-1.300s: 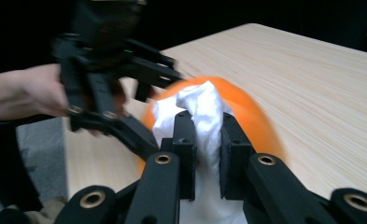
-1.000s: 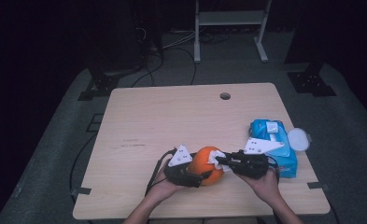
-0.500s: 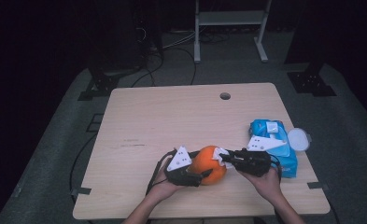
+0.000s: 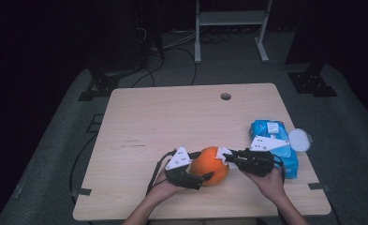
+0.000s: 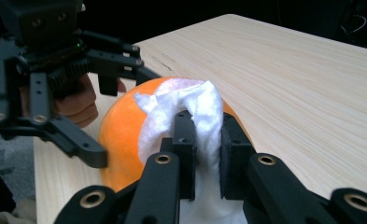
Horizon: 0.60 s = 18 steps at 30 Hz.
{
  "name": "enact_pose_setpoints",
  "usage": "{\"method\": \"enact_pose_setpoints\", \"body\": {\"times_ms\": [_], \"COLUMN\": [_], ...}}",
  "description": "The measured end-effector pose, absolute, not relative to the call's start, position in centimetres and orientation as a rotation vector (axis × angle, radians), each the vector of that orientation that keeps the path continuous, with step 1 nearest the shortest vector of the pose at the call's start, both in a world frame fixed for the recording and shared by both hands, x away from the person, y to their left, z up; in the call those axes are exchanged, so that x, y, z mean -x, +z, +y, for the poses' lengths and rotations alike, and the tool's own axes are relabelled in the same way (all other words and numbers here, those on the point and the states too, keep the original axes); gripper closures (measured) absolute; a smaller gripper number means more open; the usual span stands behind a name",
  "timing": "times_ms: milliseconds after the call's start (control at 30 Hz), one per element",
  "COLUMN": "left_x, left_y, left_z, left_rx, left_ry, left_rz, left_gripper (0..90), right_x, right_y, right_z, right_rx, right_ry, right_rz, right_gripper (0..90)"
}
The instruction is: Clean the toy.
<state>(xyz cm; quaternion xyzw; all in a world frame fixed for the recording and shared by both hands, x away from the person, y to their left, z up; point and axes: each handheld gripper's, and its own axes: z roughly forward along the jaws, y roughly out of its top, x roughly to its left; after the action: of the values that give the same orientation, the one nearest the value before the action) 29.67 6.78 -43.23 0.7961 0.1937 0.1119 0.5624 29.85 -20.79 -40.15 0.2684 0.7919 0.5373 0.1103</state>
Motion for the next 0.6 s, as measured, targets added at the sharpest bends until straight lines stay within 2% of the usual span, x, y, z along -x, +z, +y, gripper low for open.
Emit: {"method": "enact_pose_setpoints", "body": {"times_ms": [100, 133, 333, 500, 600], "left_x": [-29.9, -29.9, -29.3, -29.4, -29.3], "left_y": [-43.5, -43.7, -43.5, -42.3, -42.3], "left_z": [6.6, 6.5, 6.4, 7.0, 7.0], "left_rx": [-1.869, -1.88, -1.886, -1.859, -1.884], "left_ry": [0.28, 0.277, 0.306, 0.214, 0.236], "left_rz": [0.462, 0.451, 0.457, 0.491, 0.497], "left_gripper": [7.3, 8.4, 28.9, 32.7, 32.8], "right_x": [-29.9, -29.9, -29.9, -28.9, -28.5], "right_y": [-40.2, -40.2, -40.2, -39.1, -38.6], "right_z": [-20.4, -20.3, -20.2, -19.9, -19.4], "right_rx": [-0.777, -0.774, -0.781, -0.737, -0.696], "right_ry": [1.589, 1.591, 1.586, 1.643, 1.661], "right_rz": [2.338, 2.34, 2.337, 2.319, 2.321], "right_gripper": [78.7, 78.8, 78.7, 78.7, 78.7]}}
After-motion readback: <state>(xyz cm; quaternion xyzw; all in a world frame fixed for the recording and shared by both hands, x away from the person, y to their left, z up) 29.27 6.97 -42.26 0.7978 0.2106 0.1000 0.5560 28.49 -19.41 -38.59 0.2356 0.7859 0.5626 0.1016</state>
